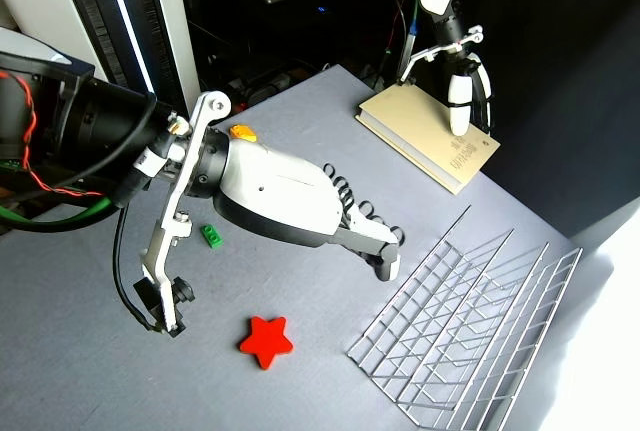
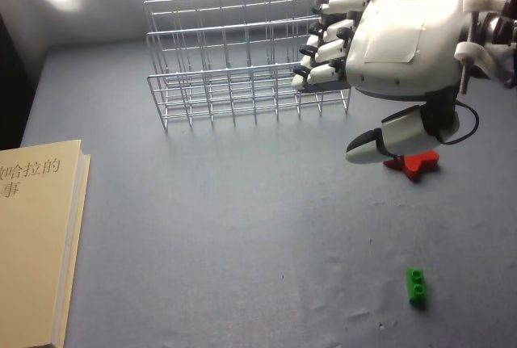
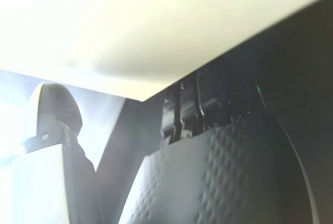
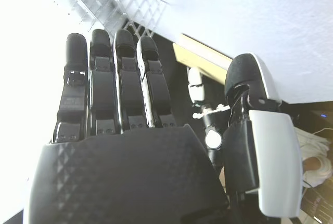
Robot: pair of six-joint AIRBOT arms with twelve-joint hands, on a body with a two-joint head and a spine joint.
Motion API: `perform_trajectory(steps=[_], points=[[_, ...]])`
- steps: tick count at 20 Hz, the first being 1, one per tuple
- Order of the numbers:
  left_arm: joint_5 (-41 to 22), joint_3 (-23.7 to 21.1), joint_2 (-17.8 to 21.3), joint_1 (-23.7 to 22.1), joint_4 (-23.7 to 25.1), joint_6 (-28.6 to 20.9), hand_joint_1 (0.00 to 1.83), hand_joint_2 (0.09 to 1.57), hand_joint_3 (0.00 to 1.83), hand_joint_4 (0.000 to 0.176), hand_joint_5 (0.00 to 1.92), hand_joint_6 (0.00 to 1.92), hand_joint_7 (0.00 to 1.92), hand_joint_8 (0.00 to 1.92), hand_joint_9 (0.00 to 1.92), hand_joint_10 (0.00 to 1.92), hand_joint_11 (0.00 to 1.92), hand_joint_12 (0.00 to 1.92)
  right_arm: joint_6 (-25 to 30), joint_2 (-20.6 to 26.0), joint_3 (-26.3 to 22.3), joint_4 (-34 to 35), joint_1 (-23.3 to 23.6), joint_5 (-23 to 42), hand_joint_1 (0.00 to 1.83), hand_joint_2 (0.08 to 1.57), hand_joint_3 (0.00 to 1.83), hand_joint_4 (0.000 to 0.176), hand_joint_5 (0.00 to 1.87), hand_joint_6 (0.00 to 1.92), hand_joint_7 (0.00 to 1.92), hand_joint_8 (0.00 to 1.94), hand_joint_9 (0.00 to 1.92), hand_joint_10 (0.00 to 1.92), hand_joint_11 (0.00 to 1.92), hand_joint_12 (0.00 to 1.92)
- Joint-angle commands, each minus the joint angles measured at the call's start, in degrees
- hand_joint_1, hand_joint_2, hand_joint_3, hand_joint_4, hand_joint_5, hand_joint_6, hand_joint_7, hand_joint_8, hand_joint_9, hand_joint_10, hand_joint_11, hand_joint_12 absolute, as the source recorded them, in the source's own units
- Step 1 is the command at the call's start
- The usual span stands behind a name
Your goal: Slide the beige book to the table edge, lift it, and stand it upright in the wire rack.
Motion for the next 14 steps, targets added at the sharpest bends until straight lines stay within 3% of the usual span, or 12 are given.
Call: perform_trajectory(steps=[1, 5, 6, 7, 8, 9, 10, 12, 13, 14], points=[[4.17, 0.68, 0.55, -0.30, 0.14, -0.14, 0.79, 0.99, 0.00, 0.000, 0.25, 0.00, 0.28, 0.00, 0.28, 0.01, 0.00, 0.85, 0.80, 0.58, -0.06, 0.34, 0.51, -3.79, 0.25, 1.13, 0.00, 0.000, 0.36, 0.01, 0.37, 0.01, 0.35, 0.00, 0.00, 0.94], [3.63, 0.61, 1.09, -0.69, 0.14, -0.14, 1.08, 1.04, 0.00, 0.000, 0.38, 0.02, 0.42, 0.01, 0.48, 0.03, 0.10, 1.08, 0.38, 0.25, -0.28, 0.33, 1.13, -5.40, 0.22, 1.14, 0.00, 0.000, 0.34, 0.00, 0.34, 0.00, 0.33, 0.00, 0.00, 0.90], [3.33, 0.60, 1.19, -0.69, 0.19, -0.14, 1.17, 1.08, 0.00, 0.000, 0.71, 0.13, 0.49, 0.02, 0.55, 0.03, 0.18, 1.06, 0.16, 0.27, -0.14, 0.33, 1.12, -5.50, 0.23, 1.14, 0.00, 0.000, 0.34, 0.00, 0.34, 0.00, 0.33, 0.00, 0.00, 0.90], [3.01, 0.61, 1.29, -0.69, 0.50, -0.14, 1.16, 1.13, 0.00, 0.000, 0.88, 0.87, 0.56, 0.02, 0.61, 0.04, 0.25, 1.08, -0.09, 0.30, -0.06, 0.33, 1.10, -5.37, 0.22, 1.14, 0.00, 0.000, 0.34, 0.00, 0.34, 0.00, 0.33, 0.00, 0.00, 0.90], [2.80, 0.63, 1.45, -0.74, 1.11, -0.14, 1.15, 1.15, 0.00, 0.000, 0.88, 1.07, 0.58, 0.01, 0.62, 0.03, 0.26, 1.09, 0.04, 0.34, -0.06, 0.34, 1.08, -5.42, 0.21, 1.14, 0.00, 0.000, 0.34, 0.00, 0.34, 0.00, 0.34, 0.00, 0.00, 0.90], [2.69, 0.65, 1.54, -0.84, 1.30, -0.14, 1.41, 1.19, 0.01, 0.000, 0.59, 1.29, 0.68, 1.07, 0.80, 0.98, 0.74, 1.48, -0.26, 0.31, -0.06, 0.34, 1.23, -5.09, 0.22, 1.13, 0.00, 0.000, 0.37, 0.01, 0.37, 0.01, 0.36, 0.01, 0.00, 0.95], [2.22, 0.63, 1.84, -0.99, 1.32, -0.14, 1.49, 1.20, 0.00, 0.000, 0.54, 1.23, 0.69, 1.38, 0.84, 1.27, 0.83, 1.61, -0.54, 0.37, -0.06, 0.34, 1.33, -3.74, 0.23, 1.13, 0.00, 0.000, 0.38, 0.01, 0.37, 0.01, 0.37, 0.01, 0.00, 0.93], [2.09, 0.63, 1.87, -0.99, 1.32, -0.14, 1.49, 1.20, 0.00, 0.000, 0.54, 1.23, 0.69, 1.38, 0.84, 1.27, 0.83, 1.61, -1.07, 0.35, -0.06, 0.34, 1.40, -3.74, 0.23, 1.13, 0.00, 0.000, 0.38, 0.01, 0.37, 0.01, 0.37, 0.01, 0.00, 0.93], [2.02, 0.65, 1.88, -0.99, 1.32, -0.14, 1.49, 1.18, 0.00, 0.000, 0.71, 1.11, 0.72, 1.31, 0.83, 1.28, 0.86, 1.57, -1.92, 0.34, -0.06, 0.34, 1.41, -3.93, 0.24, 1.12, 0.00, 0.000, 0.38, 0.01, 0.38, 0.00, 0.37, 0.01, 0.00, 0.96], [2.02, 0.65, 1.91, -0.99, 1.32, -0.14, 1.48, 1.20, 0.00, 0.000, 0.71, 1.20, 0.70, 1.29, 0.78, 1.30, 0.71, 1.67, -2.89, 0.33, -0.08, 0.34, 1.53, -3.90, 0.24, 1.12, 0.00, 0.000, 0.40, 0.01, 0.39, 0.01, 0.38, 0.01, 0.00, 0.96]])
